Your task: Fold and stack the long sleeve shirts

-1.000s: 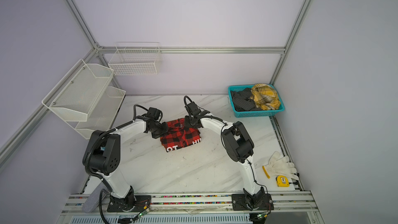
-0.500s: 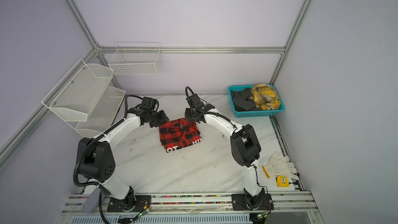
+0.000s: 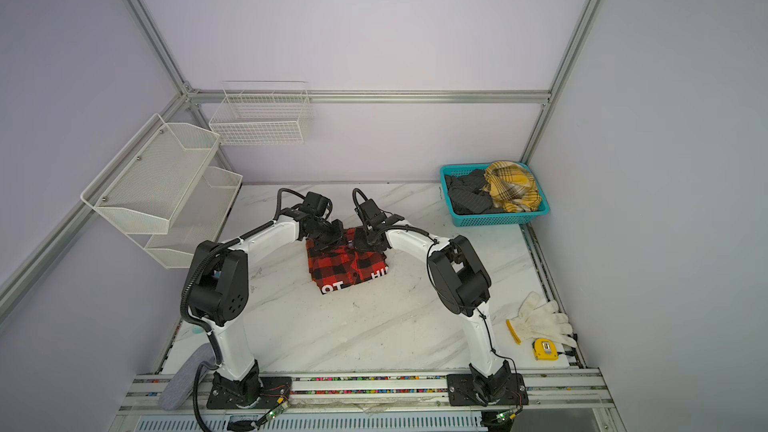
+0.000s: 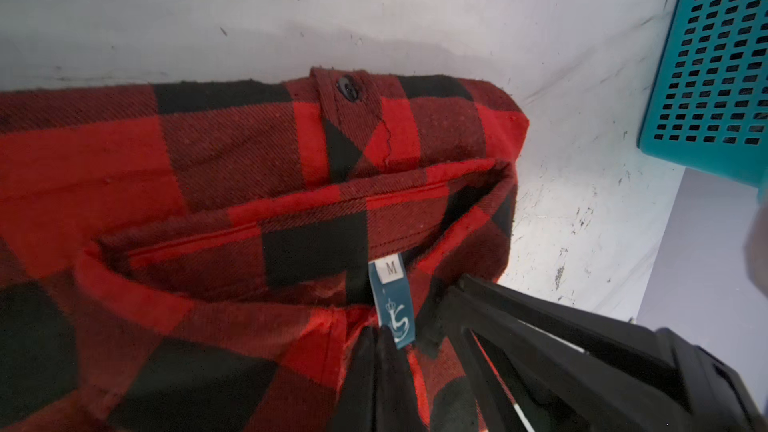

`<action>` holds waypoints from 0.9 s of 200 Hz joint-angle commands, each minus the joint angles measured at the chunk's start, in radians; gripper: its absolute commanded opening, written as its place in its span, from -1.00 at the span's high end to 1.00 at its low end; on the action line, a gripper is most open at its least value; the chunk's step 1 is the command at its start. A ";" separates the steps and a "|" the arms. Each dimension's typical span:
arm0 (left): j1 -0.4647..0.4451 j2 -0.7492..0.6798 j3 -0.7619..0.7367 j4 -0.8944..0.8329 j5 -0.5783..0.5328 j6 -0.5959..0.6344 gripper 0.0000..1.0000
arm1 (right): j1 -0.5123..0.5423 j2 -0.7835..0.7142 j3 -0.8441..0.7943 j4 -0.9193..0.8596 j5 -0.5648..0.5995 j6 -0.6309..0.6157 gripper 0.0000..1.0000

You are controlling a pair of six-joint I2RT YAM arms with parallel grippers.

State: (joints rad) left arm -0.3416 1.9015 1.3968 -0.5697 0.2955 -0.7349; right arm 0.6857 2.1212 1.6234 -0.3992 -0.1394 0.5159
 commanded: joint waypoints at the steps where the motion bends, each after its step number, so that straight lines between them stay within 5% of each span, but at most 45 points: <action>1: 0.000 -0.043 -0.087 0.048 0.010 -0.029 1.00 | 0.002 0.014 -0.020 0.038 -0.014 0.021 0.67; 66: 0.001 -0.073 -0.180 0.111 0.030 -0.037 1.00 | 0.002 -0.001 -0.016 0.030 -0.017 0.035 0.65; 83: 0.003 -0.124 -0.139 0.084 0.017 -0.034 0.74 | 0.003 -0.021 0.003 0.010 -0.021 0.027 0.63; 104: 0.011 -0.195 -0.077 0.009 -0.011 -0.028 0.67 | 0.005 -0.074 0.011 -0.024 0.000 0.012 0.58; 180: 0.039 -0.293 -0.273 -0.030 -0.017 -0.040 0.89 | 0.008 -0.234 -0.167 -0.049 0.008 -0.040 0.39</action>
State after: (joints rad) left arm -0.3309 1.6188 1.2175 -0.5861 0.2867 -0.7673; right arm 0.6865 1.9030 1.5196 -0.4171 -0.1360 0.5022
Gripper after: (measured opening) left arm 0.069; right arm 0.303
